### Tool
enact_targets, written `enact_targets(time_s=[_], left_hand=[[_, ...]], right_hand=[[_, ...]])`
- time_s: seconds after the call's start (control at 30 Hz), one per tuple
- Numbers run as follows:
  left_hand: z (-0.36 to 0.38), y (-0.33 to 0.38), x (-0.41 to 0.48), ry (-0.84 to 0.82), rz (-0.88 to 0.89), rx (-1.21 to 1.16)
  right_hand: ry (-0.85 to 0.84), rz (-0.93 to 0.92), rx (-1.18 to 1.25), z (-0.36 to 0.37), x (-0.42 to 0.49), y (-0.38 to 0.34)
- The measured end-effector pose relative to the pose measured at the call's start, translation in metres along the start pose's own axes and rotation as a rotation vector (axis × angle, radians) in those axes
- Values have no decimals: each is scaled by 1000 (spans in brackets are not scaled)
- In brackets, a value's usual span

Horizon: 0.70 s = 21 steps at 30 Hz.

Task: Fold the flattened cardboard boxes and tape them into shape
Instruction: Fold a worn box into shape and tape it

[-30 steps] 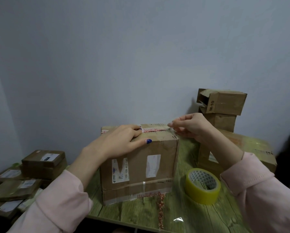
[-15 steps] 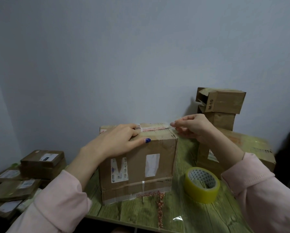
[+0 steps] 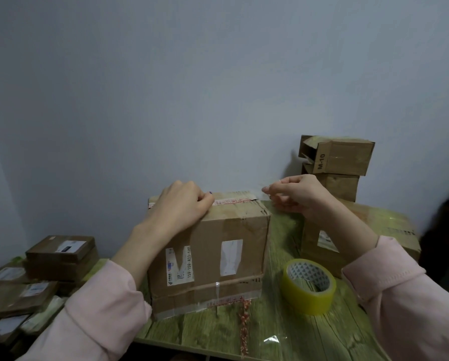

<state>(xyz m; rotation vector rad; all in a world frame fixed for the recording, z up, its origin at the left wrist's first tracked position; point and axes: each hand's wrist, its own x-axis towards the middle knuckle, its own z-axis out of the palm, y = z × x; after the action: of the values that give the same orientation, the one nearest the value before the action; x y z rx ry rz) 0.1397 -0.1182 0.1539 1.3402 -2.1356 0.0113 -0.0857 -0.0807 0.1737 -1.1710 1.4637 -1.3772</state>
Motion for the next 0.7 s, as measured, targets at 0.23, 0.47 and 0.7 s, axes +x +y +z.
enact_targets(time_s=[0.23, 0.47, 0.7], left_hand=[[0, 1, 2, 24, -51, -25], [1, -2, 4, 28, -112, -84], [-1, -2, 1, 12, -117, -126]], right_hand=[[0, 25, -24, 2, 6, 3], [-16, 28, -60, 4, 11, 7], [-15, 33, -55, 7, 15, 7]])
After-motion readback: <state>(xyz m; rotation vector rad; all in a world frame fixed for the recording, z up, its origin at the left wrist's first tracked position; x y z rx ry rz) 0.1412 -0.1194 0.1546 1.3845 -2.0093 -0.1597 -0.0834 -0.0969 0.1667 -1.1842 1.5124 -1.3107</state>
